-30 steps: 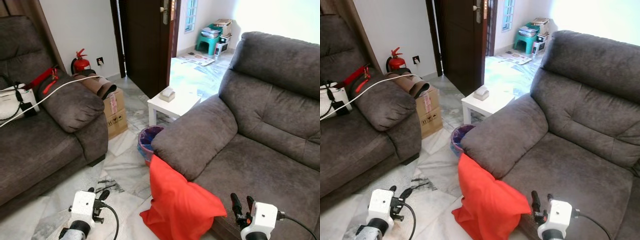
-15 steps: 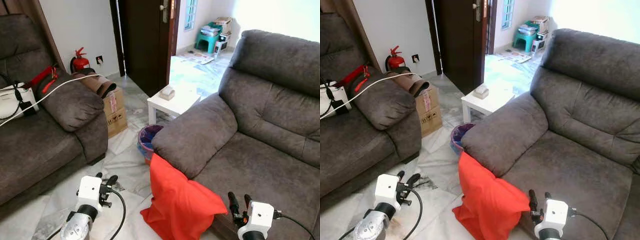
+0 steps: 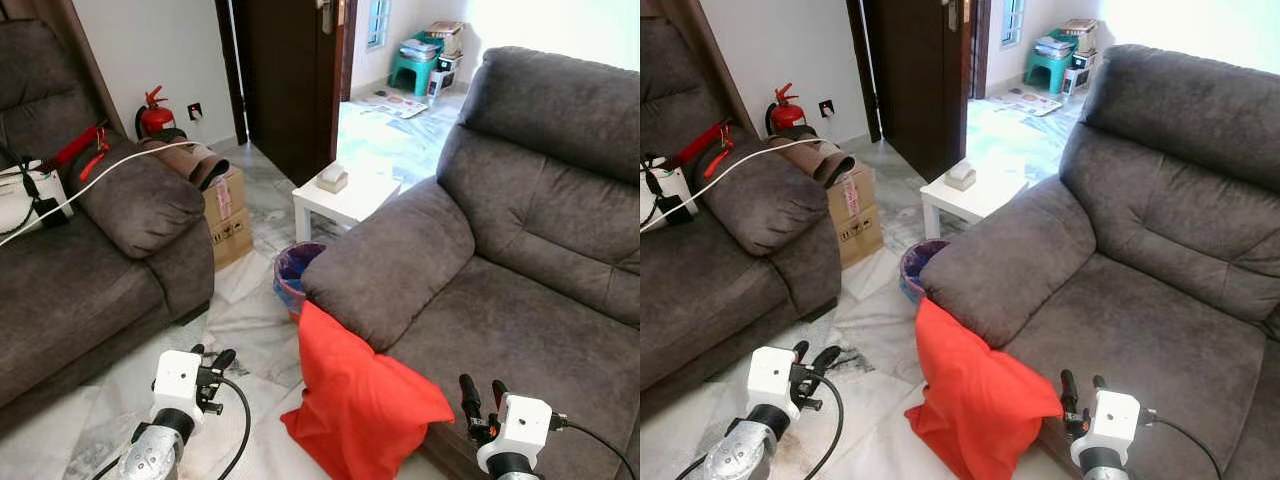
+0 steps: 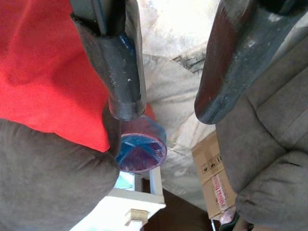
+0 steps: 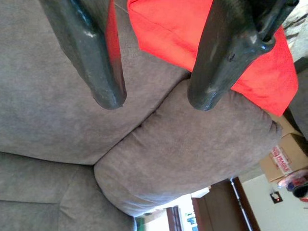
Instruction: Move the pillow to the sofa from floor
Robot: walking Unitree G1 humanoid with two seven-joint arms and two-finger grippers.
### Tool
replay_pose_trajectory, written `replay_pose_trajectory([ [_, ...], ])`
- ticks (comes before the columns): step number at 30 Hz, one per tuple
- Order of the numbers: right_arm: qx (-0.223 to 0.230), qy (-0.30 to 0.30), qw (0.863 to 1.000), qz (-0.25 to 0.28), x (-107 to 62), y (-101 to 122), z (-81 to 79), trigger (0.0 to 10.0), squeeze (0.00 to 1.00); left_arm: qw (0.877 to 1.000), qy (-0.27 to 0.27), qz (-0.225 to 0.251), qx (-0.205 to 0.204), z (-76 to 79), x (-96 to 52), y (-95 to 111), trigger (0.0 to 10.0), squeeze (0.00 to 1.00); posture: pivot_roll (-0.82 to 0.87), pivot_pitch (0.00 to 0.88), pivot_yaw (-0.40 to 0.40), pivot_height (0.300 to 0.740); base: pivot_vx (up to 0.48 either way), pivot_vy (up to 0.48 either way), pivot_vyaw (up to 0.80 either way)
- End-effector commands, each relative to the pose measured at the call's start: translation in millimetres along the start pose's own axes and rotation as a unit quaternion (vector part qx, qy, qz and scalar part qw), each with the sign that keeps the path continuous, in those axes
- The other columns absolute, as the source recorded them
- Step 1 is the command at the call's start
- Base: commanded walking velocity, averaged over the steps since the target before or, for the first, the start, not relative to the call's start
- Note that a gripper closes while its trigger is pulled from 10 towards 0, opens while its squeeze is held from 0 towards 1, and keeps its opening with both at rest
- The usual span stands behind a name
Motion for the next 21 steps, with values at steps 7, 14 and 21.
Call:
replay_pose_trajectory([
  [7,0.000,0.006,1.000,0.003,4.3,3.9,-3.6,10.0,0.00,1.000,0.000,-0.003,0.003,-3.5,-0.4,0.9,10.0,0.00,-0.04,0.099,0.033,0.740,0.242,0.000,0.00],
  [14,-0.004,0.003,1.000,0.006,8.8,7.7,-2.7,10.0,0.00,1.000,0.000,-0.008,0.006,-4.1,1.3,-1.6,10.0,0.00,-0.02,0.092,0.031,0.740,0.243,0.000,0.00],
  [21,-0.003,0.005,1.000,0.003,9.0,7.0,-3.3,10.0,0.00,1.000,0.004,-0.004,0.004,-5.0,4.2,0.1,10.0,0.00,-0.02,0.094,0.031,0.740,0.244,0.000,0.00],
])
Point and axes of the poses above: a point about 5 cm out from each wrist's last joint towards the gripper, its own x axis pointing out of the wrist towards the gripper, its own y axis along the axis of the wrist's last joint, z = x × y, the point moved 1 cm from there along x, pointing out of the wrist towards the gripper, and after that the axes turned 2 degrees about -x, right-handed, at the moved point
